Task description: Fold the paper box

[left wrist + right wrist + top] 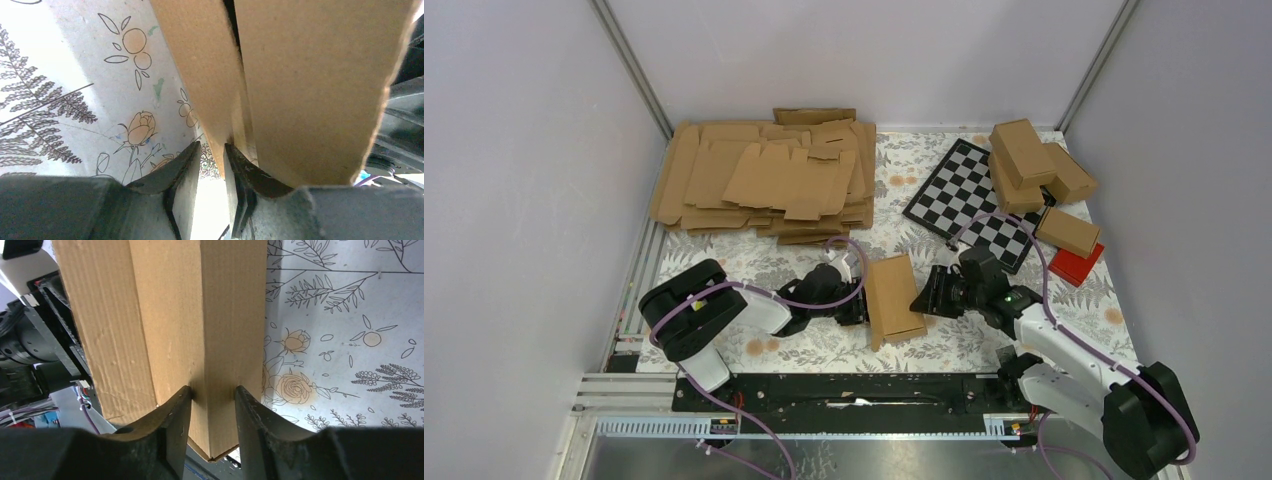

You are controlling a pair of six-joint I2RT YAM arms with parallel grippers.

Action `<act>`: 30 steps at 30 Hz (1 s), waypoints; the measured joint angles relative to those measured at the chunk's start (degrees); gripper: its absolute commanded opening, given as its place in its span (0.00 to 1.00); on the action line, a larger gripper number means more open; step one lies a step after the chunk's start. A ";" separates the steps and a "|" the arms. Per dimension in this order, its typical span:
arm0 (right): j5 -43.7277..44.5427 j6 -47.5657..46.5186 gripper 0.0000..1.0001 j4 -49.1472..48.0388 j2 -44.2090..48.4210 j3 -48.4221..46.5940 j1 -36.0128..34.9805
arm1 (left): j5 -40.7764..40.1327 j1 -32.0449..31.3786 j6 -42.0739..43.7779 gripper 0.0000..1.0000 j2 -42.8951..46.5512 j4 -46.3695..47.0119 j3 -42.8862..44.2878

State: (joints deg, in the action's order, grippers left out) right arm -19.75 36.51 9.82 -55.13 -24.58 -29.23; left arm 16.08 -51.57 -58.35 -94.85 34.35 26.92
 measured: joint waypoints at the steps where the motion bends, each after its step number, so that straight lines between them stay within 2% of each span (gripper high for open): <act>1: -0.15 0.00 0.37 -0.07 -0.24 0.15 0.02 | 0.00 0.00 0.00 0.31 0.00 -0.04 0.00; 6: -0.85 -0.07 0.42 -0.37 -1.62 0.31 0.17 | 0.00 0.02 0.00 0.31 0.00 -0.22 0.00; 8: -0.90 -0.13 0.50 -0.42 -1.99 0.31 0.24 | 0.00 0.07 0.00 0.31 0.00 -0.24 0.00; 10: -0.83 -0.24 0.64 -0.28 -1.99 0.31 0.26 | 0.00 0.07 0.00 0.31 0.00 -0.26 0.00; 12: -0.70 -0.55 0.72 0.20 -1.88 0.31 0.26 | -0.04 0.04 0.02 0.31 0.02 -0.26 0.00; 19: -0.33 -2.45 0.82 2.78 -0.22 -0.48 0.37 | -1.07 -0.11 0.96 0.31 2.54 -1.90 0.00; 22: -0.26 -3.04 0.80 3.52 0.61 -0.94 1.18 | -1.84 -0.11 1.46 0.31 3.65 -2.23 0.00; 30: 2.19 -4.74 0.51 5.14 2.43 -1.73 4.50 | -3.52 -0.11 2.64 0.31 5.79 -4.90 -0.09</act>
State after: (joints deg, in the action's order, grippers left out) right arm -17.56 31.77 14.96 -52.71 -26.30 -24.73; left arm 12.56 -51.68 -55.70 -89.06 29.45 26.83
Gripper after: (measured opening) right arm 0.597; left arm 0.312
